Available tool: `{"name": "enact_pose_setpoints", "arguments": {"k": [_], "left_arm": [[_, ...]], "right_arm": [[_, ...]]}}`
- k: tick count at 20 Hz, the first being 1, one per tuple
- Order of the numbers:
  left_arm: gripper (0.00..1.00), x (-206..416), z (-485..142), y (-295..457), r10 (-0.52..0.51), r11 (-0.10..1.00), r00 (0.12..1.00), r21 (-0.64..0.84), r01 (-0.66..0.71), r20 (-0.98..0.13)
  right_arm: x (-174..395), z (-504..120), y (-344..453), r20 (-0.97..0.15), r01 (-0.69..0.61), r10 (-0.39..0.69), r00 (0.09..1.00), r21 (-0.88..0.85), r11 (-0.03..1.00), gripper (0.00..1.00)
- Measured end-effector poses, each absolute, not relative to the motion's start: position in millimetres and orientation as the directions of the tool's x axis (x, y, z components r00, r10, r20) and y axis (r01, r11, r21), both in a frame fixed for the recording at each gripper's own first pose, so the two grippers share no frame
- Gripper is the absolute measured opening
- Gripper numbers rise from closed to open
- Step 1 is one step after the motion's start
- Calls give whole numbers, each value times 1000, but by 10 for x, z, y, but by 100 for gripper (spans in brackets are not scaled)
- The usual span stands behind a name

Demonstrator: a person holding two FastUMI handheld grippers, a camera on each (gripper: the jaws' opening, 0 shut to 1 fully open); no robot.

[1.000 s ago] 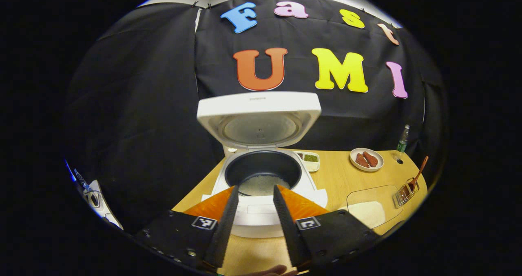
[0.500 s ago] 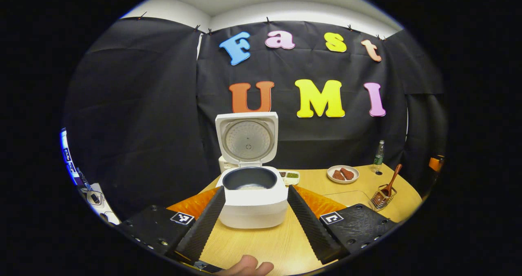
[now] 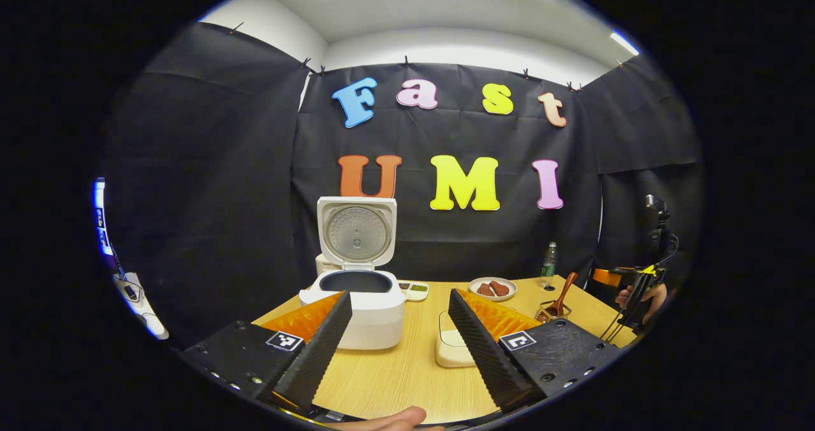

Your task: Close the left gripper, press the button to open the rice cooker; take a wooden spoon from the chopstick holder with the right hand, scoop a spoonful of rice and pour it into the rice cooker, then put the wooden spoon back into the chopstick holder.

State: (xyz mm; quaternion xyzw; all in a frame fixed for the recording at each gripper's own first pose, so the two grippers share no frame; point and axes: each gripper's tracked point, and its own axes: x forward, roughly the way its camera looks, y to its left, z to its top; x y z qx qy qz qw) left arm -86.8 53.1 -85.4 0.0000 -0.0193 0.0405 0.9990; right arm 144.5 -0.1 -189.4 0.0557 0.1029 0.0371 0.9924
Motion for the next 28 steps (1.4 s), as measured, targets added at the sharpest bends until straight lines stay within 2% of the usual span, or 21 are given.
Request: {"name": "enact_pose_setpoints", "arguments": {"k": [4, 6, 7, 8, 10, 12, 13, 15, 17, 18, 20, 22, 23, 28], "left_arm": [[96, -1118, -972, 489, 64, 998, 997, 10, -64, 45], [95, -1209, -963, 533, 66, 997, 996, 24, -67, 53], [95, -1243, -952, 558, 72, 996, 995, 40, -75, 63], [95, -1263, -953, 582, 76, 995, 995, 58, -80, 69], [95, -1309, -1016, 569, 76, 993, 995, 81, -82, 69], [96, -1303, -1048, 586, 73, 993, 995, 85, -78, 65], [96, -1295, -1072, 578, 71, 994, 996, 82, -76, 63], [96, -1286, -1113, 562, 58, 995, 997, 76, -62, 55], [96, -1284, -1127, 597, 60, 995, 997, 81, -64, 55], [96, -1276, -1119, 617, 62, 994, 996, 88, -67, 60], [96, -1268, -1164, 617, 65, 993, 996, 96, -70, 57], [96, -1264, -1200, 593, 60, 994, 997, 92, -64, 48], [96, -1275, -1206, 579, 54, 994, 997, 92, -58, 45], [96, -1359, -1211, 549, 44, 993, 998, 104, -49, 49]], "right_arm": [[1943, -2294, 71, -246, -72, 121, 962, 197, 978, 100], [2153, -2493, 102, -271, -69, 132, 954, 227, 971, 97], [2241, -2544, 163, -273, -83, 150, 950, 245, 966, 91], [2323, -2599, 222, -277, -91, 162, 947, 254, 963, 97], [2486, -2696, 291, -274, -91, 169, 947, 277, 956, 100], [2630, -2796, 425, -279, -133, 229, 933, 326, 936, 94], [2694, -2895, 421, -331, -97, 215, 919, 339, 936, 90], [2814, -3067, 360, -395, -32, 188, 899, 368, 929, 90], [2831, -3093, 406, -397, -53, 233, 888, 416, 908, 95], [2807, -3055, 456, -373, -83, 266, 889, 440, 894, 91], [2745, -2954, 535, -340, -122, 307, 889, 470, 874, 58], [2728, -2957, 444, -330, -100, 252, 910, 415, 904, 26], [2735, -2950, 451, -327, -111, 249, 912, 387, 915, 22], [2658, -2579, 509, -266, -155, 238, 934, 300, 941, 21]]}}
